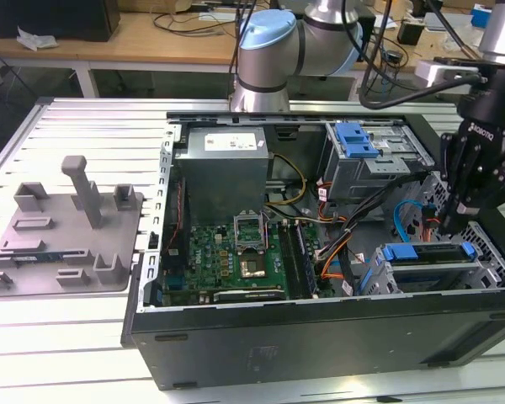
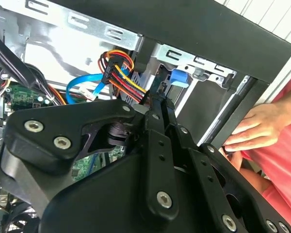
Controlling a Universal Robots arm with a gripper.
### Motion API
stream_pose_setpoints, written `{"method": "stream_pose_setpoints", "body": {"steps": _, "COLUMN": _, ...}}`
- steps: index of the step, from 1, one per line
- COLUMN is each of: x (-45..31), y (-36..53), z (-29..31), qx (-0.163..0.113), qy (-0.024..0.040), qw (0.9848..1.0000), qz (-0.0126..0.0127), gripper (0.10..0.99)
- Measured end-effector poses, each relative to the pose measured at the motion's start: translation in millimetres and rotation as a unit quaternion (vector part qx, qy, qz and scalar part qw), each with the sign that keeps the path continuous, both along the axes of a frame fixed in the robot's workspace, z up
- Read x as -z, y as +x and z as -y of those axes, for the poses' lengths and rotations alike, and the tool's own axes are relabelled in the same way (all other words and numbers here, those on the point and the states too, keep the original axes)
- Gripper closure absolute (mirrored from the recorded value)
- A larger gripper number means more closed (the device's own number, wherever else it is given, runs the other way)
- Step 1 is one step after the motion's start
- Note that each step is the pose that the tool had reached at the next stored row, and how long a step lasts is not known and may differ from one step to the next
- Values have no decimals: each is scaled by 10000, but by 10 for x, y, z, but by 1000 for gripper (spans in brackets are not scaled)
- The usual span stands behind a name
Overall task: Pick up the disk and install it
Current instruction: 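Insert the first disk wire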
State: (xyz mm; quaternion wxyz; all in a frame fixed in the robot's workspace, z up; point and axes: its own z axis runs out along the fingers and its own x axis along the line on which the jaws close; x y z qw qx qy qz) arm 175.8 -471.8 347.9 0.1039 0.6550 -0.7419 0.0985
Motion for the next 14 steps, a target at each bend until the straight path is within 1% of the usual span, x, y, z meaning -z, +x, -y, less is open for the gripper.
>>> {"method": "stream_pose_setpoints", "body": {"steps": 1, "x": 0, "y": 3, "z": 8, "qx": -3, "qy": 13, "qw": 10000, "qz": 0, "gripper": 922}}
{"method": "stream_pose_setpoints", "body": {"steps": 3, "x": 0, "y": 7, "z": 24, "qx": -10, "qy": 67, "qw": 10000, "qz": -2, "gripper": 922}}
{"method": "stream_pose_setpoints", "body": {"steps": 4, "x": 0, "y": 8, "z": 34, "qx": -15, "qy": 132, "qw": 9999, "qz": -4, "gripper": 922}}
{"method": "stream_pose_setpoints", "body": {"steps": 5, "x": 0, "y": 7, "z": 53, "qx": -19, "qy": 237, "qw": 9997, "qz": -5, "gripper": 922}}
{"method": "stream_pose_setpoints", "body": {"steps": 6, "x": 0, "y": 7, "z": 77, "qx": -21, "qy": 316, "qw": 9995, "qz": -5, "gripper": 922}}
{"method": "stream_pose_setpoints", "body": {"steps": 8, "x": 0, "y": 7, "z": 106, "qx": -22, "qy": 384, "qw": 9993, "qz": -5, "gripper": 922}}
{"method": "stream_pose_setpoints", "body": {"steps": 10, "x": -1, "y": 7, "z": 163, "qx": -22, "qy": 490, "qw": 9988, "qz": -5, "gripper": 922}}
{"method": "stream_pose_setpoints", "body": {"steps": 12, "x": -1, "y": 7, "z": 198, "qx": -22, "qy": 541, "qw": 9985, "qz": -5, "gripper": 922}}
{"method": "stream_pose_setpoints", "body": {"steps": 13, "x": -1, "y": 7, "z": 224, "qx": -22, "qy": 576, "qw": 9983, "qz": -5, "gripper": 922}}
{"method": "stream_pose_setpoints", "body": {"steps": 14, "x": -2, "y": 7, "z": 239, "qx": -23, "qy": 593, "qw": 9982, "qz": -4, "gripper": 922}}
